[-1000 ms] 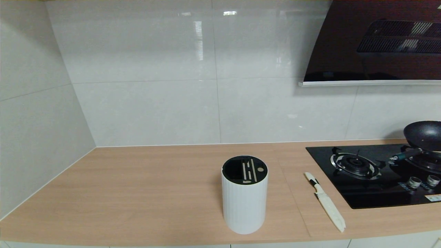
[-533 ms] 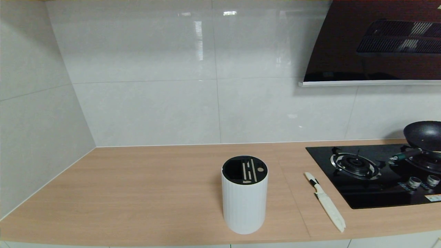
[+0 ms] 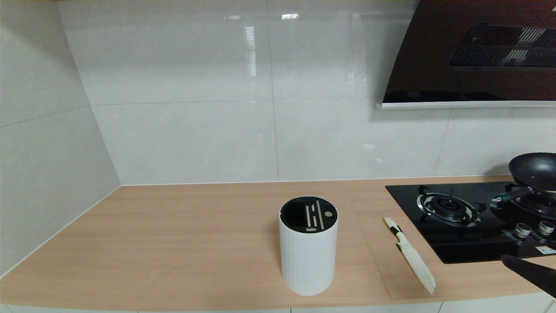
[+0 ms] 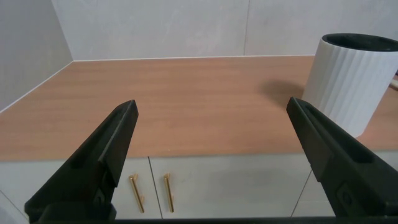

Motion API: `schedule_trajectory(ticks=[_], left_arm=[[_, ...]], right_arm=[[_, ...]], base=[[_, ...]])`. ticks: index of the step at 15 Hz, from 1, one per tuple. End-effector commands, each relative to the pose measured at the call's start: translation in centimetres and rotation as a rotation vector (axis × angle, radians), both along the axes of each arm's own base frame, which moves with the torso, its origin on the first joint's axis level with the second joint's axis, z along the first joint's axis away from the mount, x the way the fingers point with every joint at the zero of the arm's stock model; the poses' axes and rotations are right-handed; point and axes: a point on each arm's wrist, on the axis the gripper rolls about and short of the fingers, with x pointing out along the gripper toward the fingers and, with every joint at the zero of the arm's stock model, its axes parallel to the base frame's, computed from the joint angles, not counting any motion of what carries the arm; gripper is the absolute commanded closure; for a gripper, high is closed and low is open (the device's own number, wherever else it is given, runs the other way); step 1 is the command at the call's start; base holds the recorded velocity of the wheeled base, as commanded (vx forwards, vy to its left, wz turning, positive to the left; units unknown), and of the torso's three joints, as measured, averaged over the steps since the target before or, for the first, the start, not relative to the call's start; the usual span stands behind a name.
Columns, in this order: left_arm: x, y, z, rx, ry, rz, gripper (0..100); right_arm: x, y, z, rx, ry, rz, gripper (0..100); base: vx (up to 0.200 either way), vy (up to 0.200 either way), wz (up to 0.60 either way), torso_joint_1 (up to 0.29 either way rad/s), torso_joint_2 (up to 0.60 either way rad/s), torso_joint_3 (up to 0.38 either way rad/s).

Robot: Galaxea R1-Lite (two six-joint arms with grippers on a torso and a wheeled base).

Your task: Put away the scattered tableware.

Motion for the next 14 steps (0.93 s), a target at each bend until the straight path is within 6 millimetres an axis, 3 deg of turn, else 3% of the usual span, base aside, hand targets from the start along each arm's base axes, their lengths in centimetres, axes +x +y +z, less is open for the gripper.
schedule_trajectory(ticks=[1,6,10,14], left_arm=[[0.0,0.0,0.0,0.0,0.0,0.0,0],[0.0,0.0,0.0,0.0,0.0,0.002,0],[0.0,0.0,0.0,0.0,0.0,0.002,0],[0.0,0.0,0.0,0.0,0.0,0.002,0]], right_arm=[[9.3,1.4,-3.1,-0.031,0.21,0.012,0],[17.0,2.1,-10.3,-0.077,0.281,-0.042,0],[20.7,2.5,-14.6,-0.096,0.374,-0.039,0],[22.6,2.2,-18.7,-0.106,0.464,-0.042,0]], base=[[0.0,0.0,0.0,0.0,0.0,0.0],[0.0,0.0,0.0,0.0,0.0,0.0],[0.0,0.0,0.0,0.0,0.0,0.0],[0.0,0.0,0.0,0.0,0.0,0.0]])
